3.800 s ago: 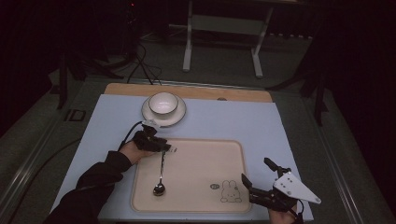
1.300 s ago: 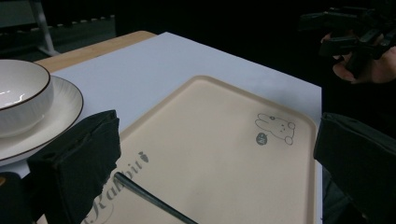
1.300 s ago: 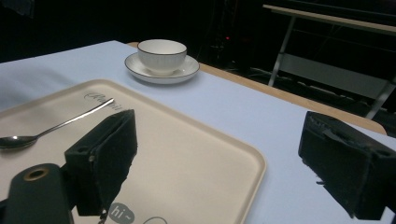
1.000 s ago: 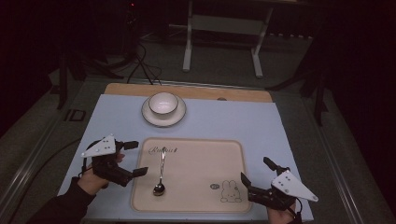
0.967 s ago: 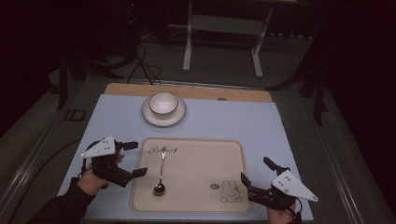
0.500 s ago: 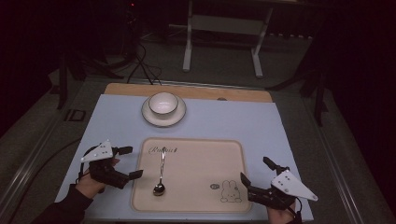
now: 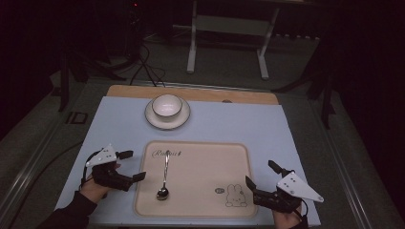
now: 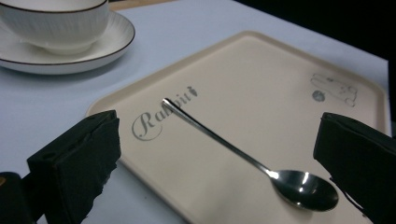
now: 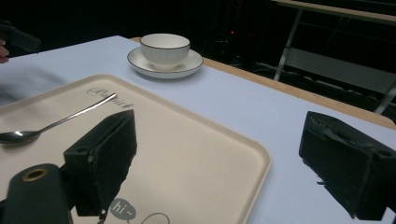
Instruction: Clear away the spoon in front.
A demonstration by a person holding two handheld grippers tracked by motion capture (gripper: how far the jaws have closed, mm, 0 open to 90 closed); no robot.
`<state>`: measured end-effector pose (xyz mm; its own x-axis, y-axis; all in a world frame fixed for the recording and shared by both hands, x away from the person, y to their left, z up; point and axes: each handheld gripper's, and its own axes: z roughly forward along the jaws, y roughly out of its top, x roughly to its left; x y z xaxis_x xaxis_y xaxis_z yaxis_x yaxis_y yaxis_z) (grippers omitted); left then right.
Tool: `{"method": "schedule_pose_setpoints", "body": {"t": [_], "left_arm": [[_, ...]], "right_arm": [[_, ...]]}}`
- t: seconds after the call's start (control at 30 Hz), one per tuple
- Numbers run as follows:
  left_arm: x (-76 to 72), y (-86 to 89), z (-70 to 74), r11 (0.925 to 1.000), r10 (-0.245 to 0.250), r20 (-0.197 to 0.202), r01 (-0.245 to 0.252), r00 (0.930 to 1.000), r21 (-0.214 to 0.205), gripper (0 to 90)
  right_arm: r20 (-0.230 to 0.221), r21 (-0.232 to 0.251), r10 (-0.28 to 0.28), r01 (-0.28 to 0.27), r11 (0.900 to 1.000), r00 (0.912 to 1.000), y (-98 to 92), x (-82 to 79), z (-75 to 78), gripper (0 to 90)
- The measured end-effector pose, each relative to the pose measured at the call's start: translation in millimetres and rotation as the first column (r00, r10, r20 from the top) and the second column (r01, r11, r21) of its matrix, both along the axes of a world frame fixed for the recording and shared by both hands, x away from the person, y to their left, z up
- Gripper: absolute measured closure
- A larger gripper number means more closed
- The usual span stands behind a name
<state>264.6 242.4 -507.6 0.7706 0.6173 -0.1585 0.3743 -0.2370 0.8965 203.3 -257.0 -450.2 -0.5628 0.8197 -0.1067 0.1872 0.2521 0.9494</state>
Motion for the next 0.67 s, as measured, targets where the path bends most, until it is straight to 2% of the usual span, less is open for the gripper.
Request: {"method": "schedule_pose_setpoints", "body": {"t": [0.2, 0.53, 0.67], "left_arm": [[1.2, 3.1, -2.0, 0.9998, 0.020, -0.005, -0.020, 0.9998, 0.001, 1.1], [0.5, 4.7, -2.6, 0.9994, 0.029, -0.011, -0.029, 0.9995, -0.017, 1.1], [0.0, 4.0, -2.9, 0.9997, 0.024, -0.010, -0.024, 0.9997, -0.010, 1.1]], "right_arm": [[0.003, -0.004, 0.003, -0.003, 1.0000, 1.0000, 0.1, -0.7, 0.4, 11.2], [-0.001, -0.006, 0.004, -0.004, 1.0000, 1.0000, 1.2, 0.3, 0.1, 11.2], [-0.002, -0.008, 0.006, -0.006, 1.0000, 1.0000, 1.9, 1.2, -0.1, 11.3]]}}
